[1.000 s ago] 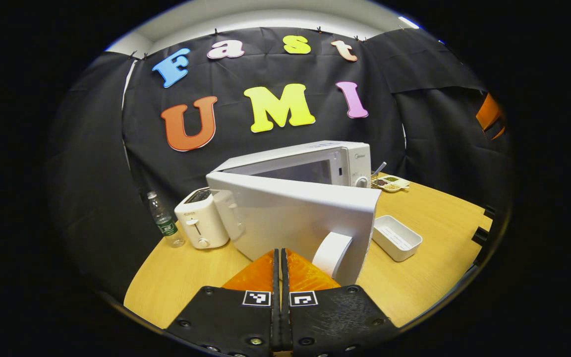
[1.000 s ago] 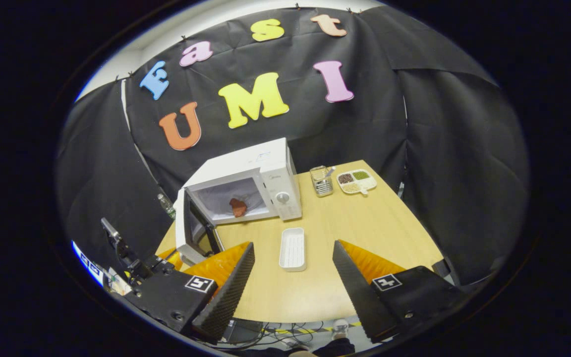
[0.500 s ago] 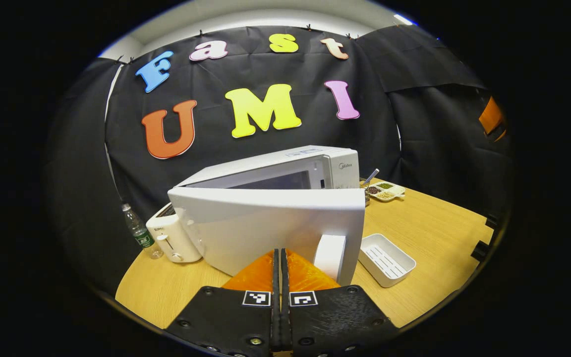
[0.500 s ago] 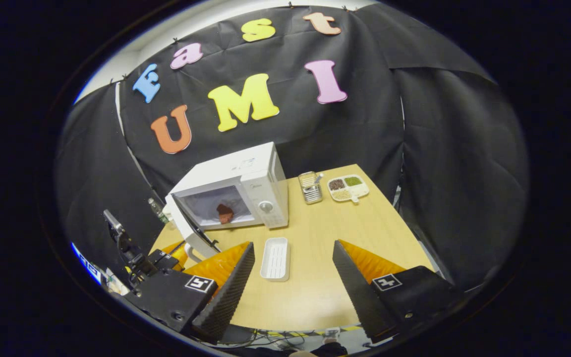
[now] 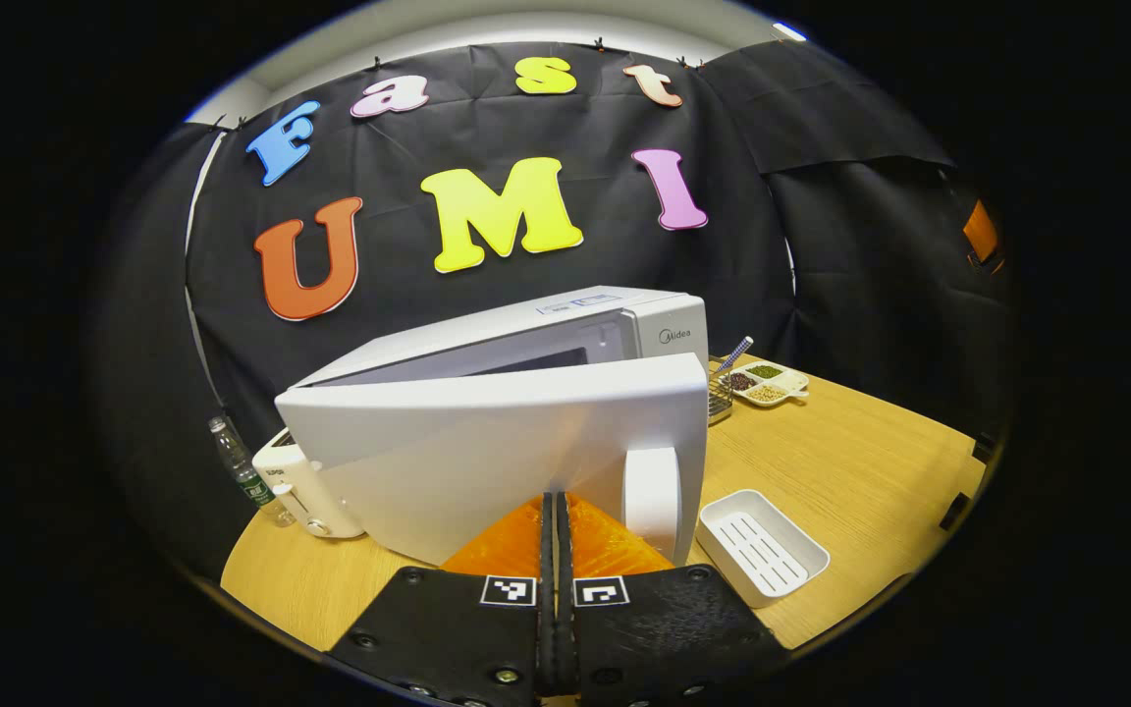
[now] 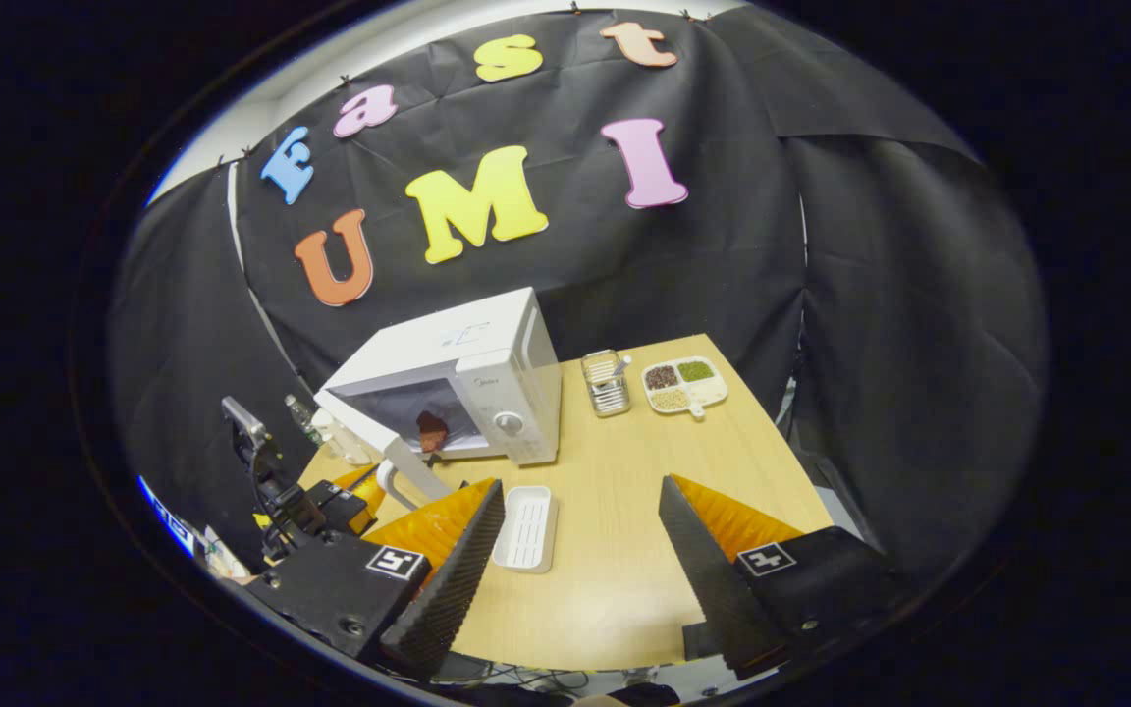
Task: Open the microwave oven with the left hand, put the food in, and close the microwave oven.
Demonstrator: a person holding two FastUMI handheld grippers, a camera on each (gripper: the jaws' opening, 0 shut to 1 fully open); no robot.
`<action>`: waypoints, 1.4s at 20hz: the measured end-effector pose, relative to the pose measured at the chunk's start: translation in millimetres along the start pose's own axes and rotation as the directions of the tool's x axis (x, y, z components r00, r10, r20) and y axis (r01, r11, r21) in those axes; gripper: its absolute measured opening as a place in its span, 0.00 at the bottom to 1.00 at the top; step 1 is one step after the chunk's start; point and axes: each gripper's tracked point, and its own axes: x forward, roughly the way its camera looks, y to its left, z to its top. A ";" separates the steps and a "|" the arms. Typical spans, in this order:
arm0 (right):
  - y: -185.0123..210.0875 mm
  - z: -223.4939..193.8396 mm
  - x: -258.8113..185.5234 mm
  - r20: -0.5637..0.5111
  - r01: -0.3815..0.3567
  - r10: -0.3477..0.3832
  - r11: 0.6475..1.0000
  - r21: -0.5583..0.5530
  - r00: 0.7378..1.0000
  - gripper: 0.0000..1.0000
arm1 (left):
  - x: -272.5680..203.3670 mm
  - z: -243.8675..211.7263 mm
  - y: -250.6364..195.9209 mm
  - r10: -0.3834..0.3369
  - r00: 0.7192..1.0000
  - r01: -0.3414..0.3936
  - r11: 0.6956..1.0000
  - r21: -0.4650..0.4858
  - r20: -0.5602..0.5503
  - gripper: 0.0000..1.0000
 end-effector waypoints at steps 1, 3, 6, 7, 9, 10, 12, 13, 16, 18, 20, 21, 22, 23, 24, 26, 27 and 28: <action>-2.3 -0.1 2.6 -0.002 0.000 0.000 1.000 -0.001 1.000 1.00 | 4.5 1.6 -3.1 -0.002 1.000 0.002 1.000 -0.001 -0.001 0.00; -5.7 1.6 6.5 -0.011 -0.002 0.002 1.000 0.002 1.000 1.00 | 16.9 5.5 -7.5 -0.004 1.000 0.004 1.000 -0.002 0.001 0.00; -13.1 5.0 13.2 -0.015 0.002 -0.002 1.000 -0.005 1.000 1.00 | 36.0 10.7 -11.3 -0.005 1.000 0.005 1.000 0.003 0.002 0.00; -15.2 6.9 15.3 -0.013 0.002 -0.002 1.000 -0.004 1.000 1.00 | 42.1 12.5 -12.2 -0.003 1.000 0.003 1.000 0.005 0.004 0.00; -20.7 9.0 20.6 -0.010 0.005 -0.005 1.000 0.002 1.000 1.00 | 55.0 14.8 -14.4 -0.002 1.000 0.002 1.000 0.001 0.004 0.00; -22.5 9.9 21.8 -0.008 0.003 -0.003 1.000 0.006 1.000 1.00 | 61.3 16.5 -14.7 0.000 1.000 0.000 1.000 0.001 0.002 0.00; -29.1 9.1 24.0 -0.011 0.008 -0.008 1.000 0.007 1.000 1.00 | 72.6 19.4 -14.4 0.007 1.000 -0.007 1.000 0.001 0.003 0.00; -31.0 9.3 25.0 -0.013 0.008 -0.008 1.000 0.007 1.000 1.00 | 78.4 20.2 -14.3 0.010 1.000 -0.010 1.000 -0.002 0.001 0.00; -39.6 9.0 26.2 -0.025 0.021 -0.021 1.000 0.009 0.999 1.00 | 93.2 24.4 -16.3 0.015 1.000 -0.015 1.000 -0.010 -0.002 0.00; -44.9 8.3 26.6 -0.032 0.028 -0.028 1.000 0.014 0.999 1.00 | 100.5 27.3 -16.8 0.024 1.000 -0.024 1.000 -0.011 -0.007 0.00; -50.9 9.7 26.9 -0.030 0.041 -0.040 0.999 0.007 0.999 1.00 | 100.4 26.8 -16.6 0.036 0.999 -0.036 0.999 -0.018 -0.006 0.00; -52.7 9.9 28.5 -0.030 0.042 -0.041 0.999 0.011 0.999 0.90 | 101.5 27.2 -17.2 0.035 0.999 -0.035 0.999 -0.019 -0.006 0.00; -52.3 9.3 28.9 -0.036 0.038 -0.037 0.999 0.019 0.999 1.00 | 101.6 28.7 -17.4 0.037 0.999 -0.037 0.999 -0.020 -0.001 0.00; -51.3 7.8 30.4 -0.041 0.032 -0.031 0.999 0.022 0.999 1.00 | 101.4 27.4 -17.7 0.042 0.999 -0.042 0.999 -0.019 -0.008 0.00; -50.4 8.2 32.0 -0.042 0.029 -0.028 0.999 0.023 0.999 1.00 | 103.9 29.1 -16.5 0.048 0.999 -0.048 0.999 -0.019 0.000 0.00; -49.6 8.3 36.2 -0.044 0.022 -0.021 0.999 0.023 0.999 1.00 | 108.3 29.8 -16.9 0.062 0.998 -0.062 0.997 -0.040 -0.007 0.08; -47.6 5.7 36.4 -0.048 0.017 -0.016 1.000 0.023 0.999 1.00 | 110.8 30.7 -17.8 0.058 0.998 -0.059 0.997 -0.050 -0.025 0.00; -45.6 5.2 37.7 -0.051 0.011 -0.010 1.000 0.021 0.999 1.00 | 110.8 31.5 -18.7 0.060 0.998 -0.061 0.996 -0.068 -0.020 0.00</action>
